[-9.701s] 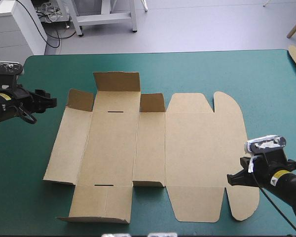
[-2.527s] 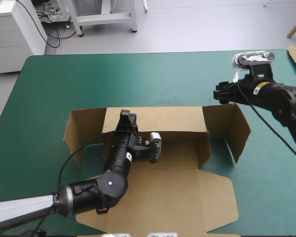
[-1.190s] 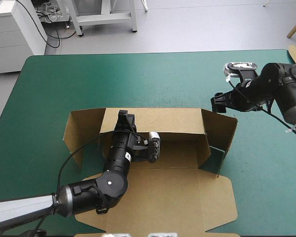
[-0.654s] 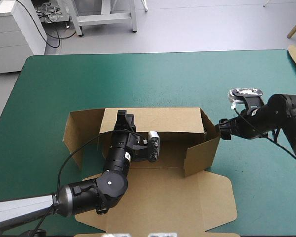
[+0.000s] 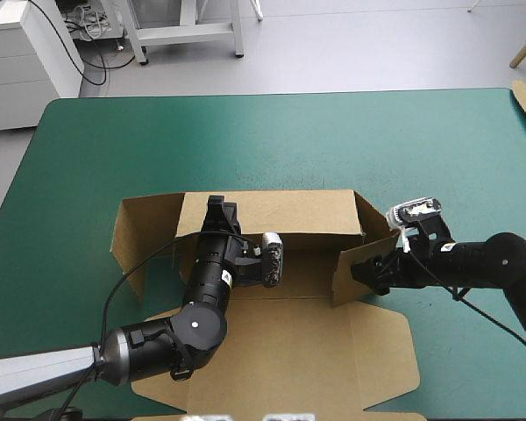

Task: Fold the box

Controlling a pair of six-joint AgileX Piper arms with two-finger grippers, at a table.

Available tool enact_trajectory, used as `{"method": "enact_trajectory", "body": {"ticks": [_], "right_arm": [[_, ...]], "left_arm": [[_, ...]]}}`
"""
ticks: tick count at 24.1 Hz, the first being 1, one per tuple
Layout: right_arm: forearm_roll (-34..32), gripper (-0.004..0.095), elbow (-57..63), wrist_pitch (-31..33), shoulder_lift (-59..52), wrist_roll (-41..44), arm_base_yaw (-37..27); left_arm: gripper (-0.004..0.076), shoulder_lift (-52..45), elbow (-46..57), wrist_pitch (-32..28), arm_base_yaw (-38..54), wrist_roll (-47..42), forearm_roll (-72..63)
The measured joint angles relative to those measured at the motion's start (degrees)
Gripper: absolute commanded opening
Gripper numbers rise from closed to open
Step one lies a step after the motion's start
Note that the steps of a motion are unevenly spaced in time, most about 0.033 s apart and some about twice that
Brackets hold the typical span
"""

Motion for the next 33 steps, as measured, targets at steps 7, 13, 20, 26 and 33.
{"method": "enact_trajectory", "body": {"ticks": [7, 13, 20, 26, 33], "right_arm": [[3.13, 0.0790, 3.13, -2.48, 0.00, -3.95, 0.00], [5.21, 0.0790, 5.46, -9.79, -0.53, -4.91, 5.22], [4.47, 0.0790, 13.30, -33.61, -4.01, 1.72, 21.84], [1.86, 0.0253, 16.41, -52.19, -4.02, 7.41, 31.50], [1.76, -0.0006, 16.96, -55.08, -4.02, 4.47, 31.55]], "left_arm": [[-0.0008, 0.00, 0.00, 0.00, 0.00, 0.00, 0.00], [-0.0008, 0.00, 0.00, 0.00, 0.00, 0.00, 0.00], [-0.0008, 0.00, 0.00, 0.00, 0.00, 0.00, -0.02], [-0.0008, 0.00, 0.00, 0.66, 0.00, -0.05, -0.02], [-0.0008, -0.06, 0.00, 2.81, 0.05, -0.17, -0.12]]}}
